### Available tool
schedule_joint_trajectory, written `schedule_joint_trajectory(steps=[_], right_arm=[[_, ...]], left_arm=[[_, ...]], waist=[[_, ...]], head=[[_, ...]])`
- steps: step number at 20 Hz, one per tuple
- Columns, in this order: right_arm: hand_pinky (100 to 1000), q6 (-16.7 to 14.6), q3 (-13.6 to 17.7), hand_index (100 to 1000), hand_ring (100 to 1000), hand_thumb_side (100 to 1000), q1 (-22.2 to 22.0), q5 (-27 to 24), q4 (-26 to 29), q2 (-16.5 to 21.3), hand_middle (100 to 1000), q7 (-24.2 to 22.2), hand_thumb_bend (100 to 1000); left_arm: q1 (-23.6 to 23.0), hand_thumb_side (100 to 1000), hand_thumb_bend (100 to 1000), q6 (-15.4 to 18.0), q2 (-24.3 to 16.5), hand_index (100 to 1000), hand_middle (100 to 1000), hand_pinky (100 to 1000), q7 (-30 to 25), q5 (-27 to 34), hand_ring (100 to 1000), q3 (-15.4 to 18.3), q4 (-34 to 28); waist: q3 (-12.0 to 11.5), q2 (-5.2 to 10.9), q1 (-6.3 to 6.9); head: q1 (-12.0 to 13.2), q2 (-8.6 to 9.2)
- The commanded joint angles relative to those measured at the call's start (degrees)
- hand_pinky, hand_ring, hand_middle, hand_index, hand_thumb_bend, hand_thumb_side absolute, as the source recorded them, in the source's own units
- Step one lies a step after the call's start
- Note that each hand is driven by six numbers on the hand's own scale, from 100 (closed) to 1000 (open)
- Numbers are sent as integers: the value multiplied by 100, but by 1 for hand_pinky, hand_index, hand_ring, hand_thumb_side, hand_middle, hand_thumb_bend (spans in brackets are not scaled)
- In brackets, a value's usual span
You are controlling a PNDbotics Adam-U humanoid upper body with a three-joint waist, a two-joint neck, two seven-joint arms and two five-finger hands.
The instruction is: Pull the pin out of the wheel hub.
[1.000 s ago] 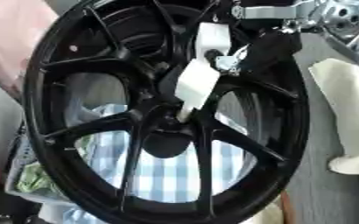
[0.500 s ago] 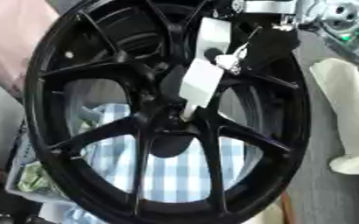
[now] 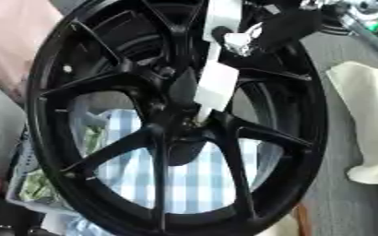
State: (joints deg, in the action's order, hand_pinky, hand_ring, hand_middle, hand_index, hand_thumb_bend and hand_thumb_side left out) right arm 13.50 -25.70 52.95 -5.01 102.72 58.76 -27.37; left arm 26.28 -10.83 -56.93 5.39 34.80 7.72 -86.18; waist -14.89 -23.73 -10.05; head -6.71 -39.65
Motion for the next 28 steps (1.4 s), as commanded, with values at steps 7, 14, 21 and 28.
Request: schedule_joint_trajectory(steps=[7, 14, 21, 28], right_arm=[[756, 103, 711, 476, 633, 333, 67, -183, 435, 365, 260, 126, 100], [771, -26, 1742, 480, 633, 195, -504, 250, 330, 790, 261, 834, 100], [820, -210, 3534, 532, 676, 100, -2079, 1352, -1271, 1139, 318, 1797, 100], [823, -37, 4129, 702, 772, 100, -2805, 2293, -2019, 1041, 520, 1505, 100]], left_arm=[[9, 721, 202, 30, -225, 709, 604, 775, -7, -9, 740, 94, -8], [-85, 719, 202, 74, -262, 708, 604, 775, 51, 35, 740, 154, 6], [-424, 710, 194, 243, -324, 708, 603, 775, 265, 147, 738, 383, 79], [-682, 707, 194, 383, -332, 708, 603, 776, 398, 235, 737, 531, 121]], waist=[[103, 230, 102], [198, 281, 188], [410, 411, 451], [524, 543, 661]], head=[[44, -9], [61, -29], [166, -86], [217, -167]])
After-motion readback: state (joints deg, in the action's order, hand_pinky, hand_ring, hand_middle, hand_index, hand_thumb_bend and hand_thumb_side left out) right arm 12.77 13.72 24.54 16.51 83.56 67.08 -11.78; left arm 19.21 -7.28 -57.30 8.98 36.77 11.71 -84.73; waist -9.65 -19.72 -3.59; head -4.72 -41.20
